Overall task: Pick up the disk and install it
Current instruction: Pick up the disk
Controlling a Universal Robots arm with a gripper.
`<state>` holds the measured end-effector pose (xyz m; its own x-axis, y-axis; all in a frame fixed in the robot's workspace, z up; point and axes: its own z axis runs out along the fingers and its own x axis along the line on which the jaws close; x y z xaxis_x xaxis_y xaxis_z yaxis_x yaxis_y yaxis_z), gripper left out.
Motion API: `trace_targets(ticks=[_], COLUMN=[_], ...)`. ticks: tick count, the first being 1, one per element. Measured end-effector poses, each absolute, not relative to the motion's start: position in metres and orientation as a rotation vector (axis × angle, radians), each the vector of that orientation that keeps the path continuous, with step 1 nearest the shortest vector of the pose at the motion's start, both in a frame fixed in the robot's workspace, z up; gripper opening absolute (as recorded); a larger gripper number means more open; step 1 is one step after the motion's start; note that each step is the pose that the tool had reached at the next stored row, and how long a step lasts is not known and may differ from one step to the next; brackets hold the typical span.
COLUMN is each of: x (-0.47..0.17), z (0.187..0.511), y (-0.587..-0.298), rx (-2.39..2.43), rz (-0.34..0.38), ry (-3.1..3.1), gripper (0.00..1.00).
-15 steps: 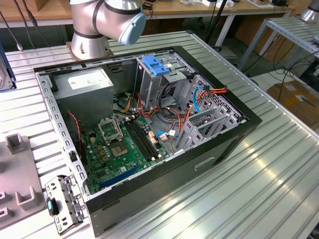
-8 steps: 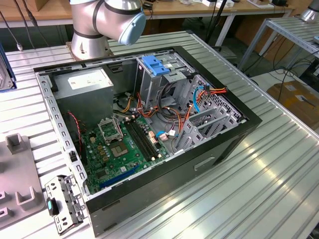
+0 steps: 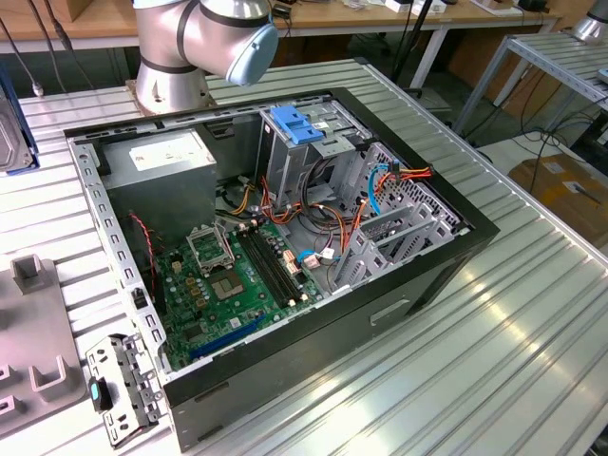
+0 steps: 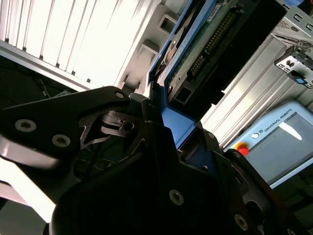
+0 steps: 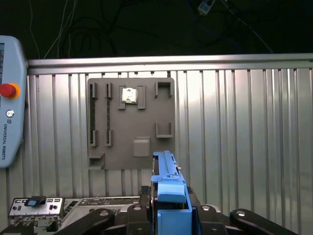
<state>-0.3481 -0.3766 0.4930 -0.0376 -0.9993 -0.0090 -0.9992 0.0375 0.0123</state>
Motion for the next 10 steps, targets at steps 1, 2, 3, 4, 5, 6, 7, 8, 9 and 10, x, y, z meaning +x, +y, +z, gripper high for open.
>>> trace_targets(ticks=[1,2,3,4,5,6,7,8,9,10], x=[-0.3479,-0.3476,-0.3469,-0.3463,-0.3456,-0.3446,-0.3437,-0.3428,-0.3421,-0.3413], z=[0.493,0.493,0.4931,0.4931,0.4931,0.4931,0.493,0.4931,0.4931,0.4931], y=[-0.3767,-0.3767,-0.3767,-0.3767,-0.3767,-0.3767,-0.3767,-0.3768,-0.3768,-0.3768], rx=[2.178,2.178,2.178,2.178,2.178,2.178,2.178,2.178,2.178,2.178], rz=[-0.024,-0.024,-0.024,-0.024,-0.024,-0.024,-0.024,-0.024,-0.024,-0.024], ry=[-2.261,-2.261,-2.261,-2.261,-2.261,-2.261,-2.261,-2.261,-2.261,-2.261], gripper=[0.37,0.37,0.37,0.37,0.37,0.37,0.37,0.37,0.37,0.37])
